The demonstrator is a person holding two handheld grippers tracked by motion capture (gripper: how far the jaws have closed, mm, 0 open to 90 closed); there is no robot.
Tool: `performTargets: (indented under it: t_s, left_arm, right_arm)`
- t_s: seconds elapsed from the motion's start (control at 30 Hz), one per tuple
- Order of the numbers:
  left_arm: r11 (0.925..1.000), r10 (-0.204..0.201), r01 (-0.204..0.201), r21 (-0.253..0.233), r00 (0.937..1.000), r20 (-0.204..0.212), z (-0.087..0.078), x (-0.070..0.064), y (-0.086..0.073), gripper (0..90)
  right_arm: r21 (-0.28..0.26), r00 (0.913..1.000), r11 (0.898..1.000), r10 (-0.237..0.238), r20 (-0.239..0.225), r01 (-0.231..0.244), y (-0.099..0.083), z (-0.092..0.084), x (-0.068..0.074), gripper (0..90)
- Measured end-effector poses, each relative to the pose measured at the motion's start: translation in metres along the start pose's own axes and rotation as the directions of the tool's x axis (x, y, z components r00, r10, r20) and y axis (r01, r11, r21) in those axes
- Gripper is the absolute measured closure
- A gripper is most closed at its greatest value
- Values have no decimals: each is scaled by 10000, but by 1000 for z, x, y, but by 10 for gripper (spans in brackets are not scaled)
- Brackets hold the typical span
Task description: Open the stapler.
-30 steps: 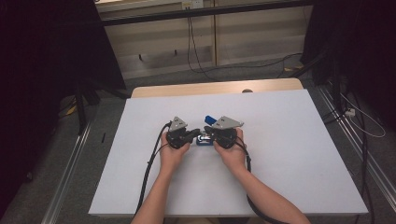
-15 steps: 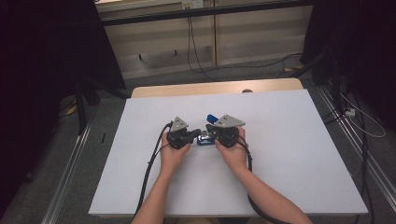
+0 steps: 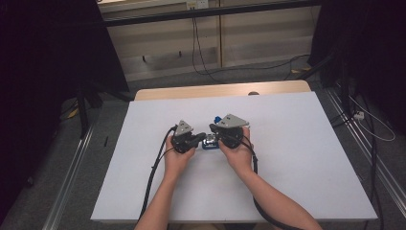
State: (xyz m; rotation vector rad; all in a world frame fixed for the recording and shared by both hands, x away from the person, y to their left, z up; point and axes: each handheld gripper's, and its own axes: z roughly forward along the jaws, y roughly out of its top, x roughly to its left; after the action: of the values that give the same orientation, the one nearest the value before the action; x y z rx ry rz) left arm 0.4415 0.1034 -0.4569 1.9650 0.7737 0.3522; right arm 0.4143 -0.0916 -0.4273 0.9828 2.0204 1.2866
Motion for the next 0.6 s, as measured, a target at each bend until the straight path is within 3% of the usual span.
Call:
performTargets:
  t_s: [0.6]
  left_arm:
    - [10000,23,-23,25,10000,27,0,1,0,900]
  right_arm:
    - [-46,9990,9999,121,425,-119,8,-14,-13,900]
